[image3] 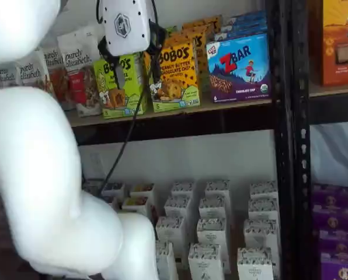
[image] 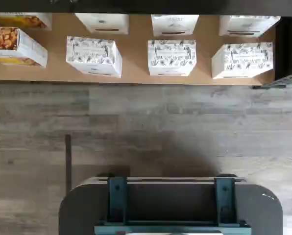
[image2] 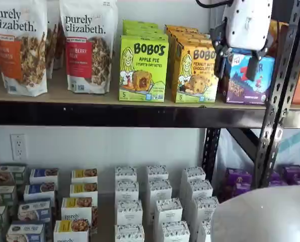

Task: Pick up the orange box on the top shelf, the fifth box from the left

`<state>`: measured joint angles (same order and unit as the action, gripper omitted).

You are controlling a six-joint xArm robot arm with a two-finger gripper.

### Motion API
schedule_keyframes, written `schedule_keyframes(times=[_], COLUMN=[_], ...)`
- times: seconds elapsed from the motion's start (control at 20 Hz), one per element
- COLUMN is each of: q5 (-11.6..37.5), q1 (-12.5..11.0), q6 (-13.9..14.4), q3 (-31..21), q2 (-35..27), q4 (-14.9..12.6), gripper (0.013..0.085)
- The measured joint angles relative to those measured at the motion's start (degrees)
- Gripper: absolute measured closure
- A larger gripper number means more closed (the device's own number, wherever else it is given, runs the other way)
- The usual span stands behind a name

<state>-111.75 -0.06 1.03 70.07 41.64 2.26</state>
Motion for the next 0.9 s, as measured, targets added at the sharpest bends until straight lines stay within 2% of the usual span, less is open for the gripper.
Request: schedule_keyframes(times=[0.05,0.1,0.15,0.25,0.65,0.8,0.9], q5=[3.96,10.27,12.69,13.83,13.34,12.66,14.04], q1=[-0.97,-2.7,-3.35,-3.65,-3.03,-2.25,-1.53], q6=[-0.78,-2.12,-2.71,-3.05,-2.52,-1.84,-1.28], q3=[-2.4,-6.09,-7.35,-7.87,-7.94,-8.18,-9.43], q2=[2.22,5.83,6.98,7.35,6.61,5.69,5.76], q4=[1.34,3.63,4.55,4.97,4.46,3.92,3.68], gripper=[0.013,0.013,0.013,0.013,0.013,0.013,0.013])
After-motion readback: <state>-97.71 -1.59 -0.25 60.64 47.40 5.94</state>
